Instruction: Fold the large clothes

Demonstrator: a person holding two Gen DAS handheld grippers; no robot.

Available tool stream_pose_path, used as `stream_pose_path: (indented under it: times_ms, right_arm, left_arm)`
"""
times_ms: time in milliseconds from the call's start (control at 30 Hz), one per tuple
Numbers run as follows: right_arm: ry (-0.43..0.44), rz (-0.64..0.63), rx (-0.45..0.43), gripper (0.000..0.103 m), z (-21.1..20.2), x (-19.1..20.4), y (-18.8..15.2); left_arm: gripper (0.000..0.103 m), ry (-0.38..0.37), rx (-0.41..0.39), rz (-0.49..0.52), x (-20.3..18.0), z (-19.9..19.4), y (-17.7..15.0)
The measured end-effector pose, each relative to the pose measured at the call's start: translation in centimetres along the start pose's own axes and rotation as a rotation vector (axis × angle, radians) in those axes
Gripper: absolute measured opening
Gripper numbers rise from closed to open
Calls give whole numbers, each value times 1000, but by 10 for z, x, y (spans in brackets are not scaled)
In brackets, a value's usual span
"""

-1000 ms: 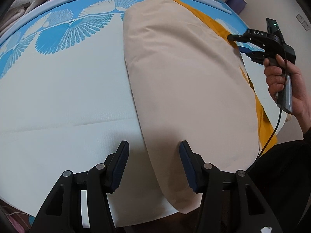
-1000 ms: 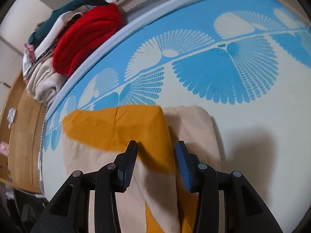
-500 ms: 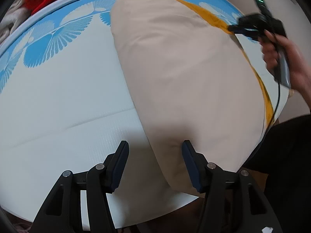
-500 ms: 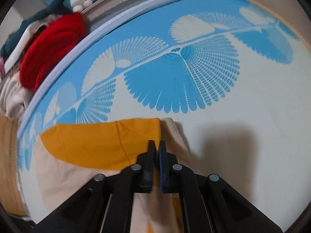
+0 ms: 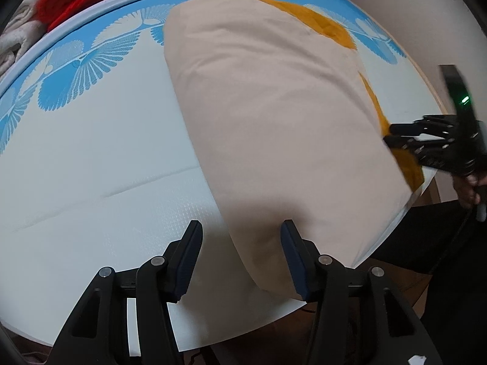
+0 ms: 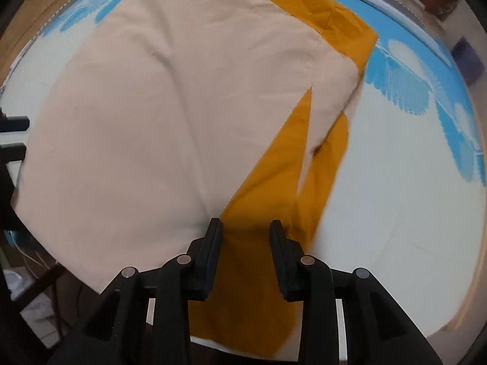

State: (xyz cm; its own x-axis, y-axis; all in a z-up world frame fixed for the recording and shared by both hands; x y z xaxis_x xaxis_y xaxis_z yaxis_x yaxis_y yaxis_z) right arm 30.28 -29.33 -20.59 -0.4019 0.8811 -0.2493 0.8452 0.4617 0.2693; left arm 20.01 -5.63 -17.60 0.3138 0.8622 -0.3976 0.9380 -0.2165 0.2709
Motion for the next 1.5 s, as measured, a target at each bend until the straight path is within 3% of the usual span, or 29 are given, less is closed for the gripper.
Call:
stream_pose_path:
  times_ms: [100, 167, 233, 300, 433, 500, 533, 700, 733, 767, 933, 967, 1067, 1100, 1133, 1200, 1267, 1500]
  right_arm:
    - [102, 125, -4, 34, -10, -13, -6]
    - [71, 95, 62, 34, 5, -13, -17]
    - [33, 56, 122, 43, 19, -14, -27]
    - [46, 93, 112, 43, 15, -21, -22]
    - [124, 236, 20, 50, 1, -41, 2]
    - [182, 333, 24, 66, 6, -49, 11]
    - [209, 367, 38, 69, 11, -49, 17]
    - [274, 444, 138, 73, 52, -54, 27]
    - [282, 458, 145, 74, 56, -55, 29]
    - [290, 472, 151, 74, 59, -56, 30]
    - [310, 506, 164, 73, 66, -60, 33]
    - [310, 510, 162, 73, 67, -59, 34]
    - [311, 532, 138, 52, 63, -53, 39]
    - [310, 546, 120, 33, 56, -48, 37]
    - [313, 554, 109, 21, 49, -41, 35]
    - [313, 575, 78, 10, 42, -41, 42]
    - [320, 608, 52, 8, 38, -44, 48]
    - [354, 682, -118, 6, 24, -38, 119]
  left_arm:
    - [48, -33, 1, -15, 0, 0, 1]
    - [48, -44, 23, -7, -3, 3, -2]
    - [50, -28, 69, 5, -3, 13, -8]
    - [51, -24, 96, -6, -1, 16, -12]
    - [50, -128, 67, -89, 5, 5, 0]
    - [51, -168, 31, -137, 13, -1, 12]
    - [52, -185, 16, -166, 19, -3, 18]
    - [58, -271, -18, -345, 55, 14, 56]
    - [64, -293, -15, -367, 59, 19, 62]
    - [71, -324, -14, -391, 64, 27, 69]
    - [75, -498, -53, -524, 84, 62, 101]
    - [75, -511, -61, -530, 85, 65, 105]
    - [68, -512, -104, -507, 84, 71, 118]
    - [65, -498, -120, -497, 83, 70, 121]
    - [61, -480, -131, -490, 82, 68, 123]
    - [54, -438, -159, -445, 76, 53, 138]
    - [46, -437, -203, -405, 73, 32, 155]
    - [44, -361, -284, -287, 108, -11, 217]
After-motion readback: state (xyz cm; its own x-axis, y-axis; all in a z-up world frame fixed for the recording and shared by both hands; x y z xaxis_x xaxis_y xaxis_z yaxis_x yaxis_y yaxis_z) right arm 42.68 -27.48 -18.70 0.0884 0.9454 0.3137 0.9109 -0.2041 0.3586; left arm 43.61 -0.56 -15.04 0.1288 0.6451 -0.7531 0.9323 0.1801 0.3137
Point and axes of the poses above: each gripper's, at about its wrist camera, not at the fingertips, and z roughly the way its jaws point, x to its left, y to its top, the point moved 8 cm from there along z, roughly the way its jaws point, and after that the axes turned 13 degrees about -y, right-handed, at the moved point
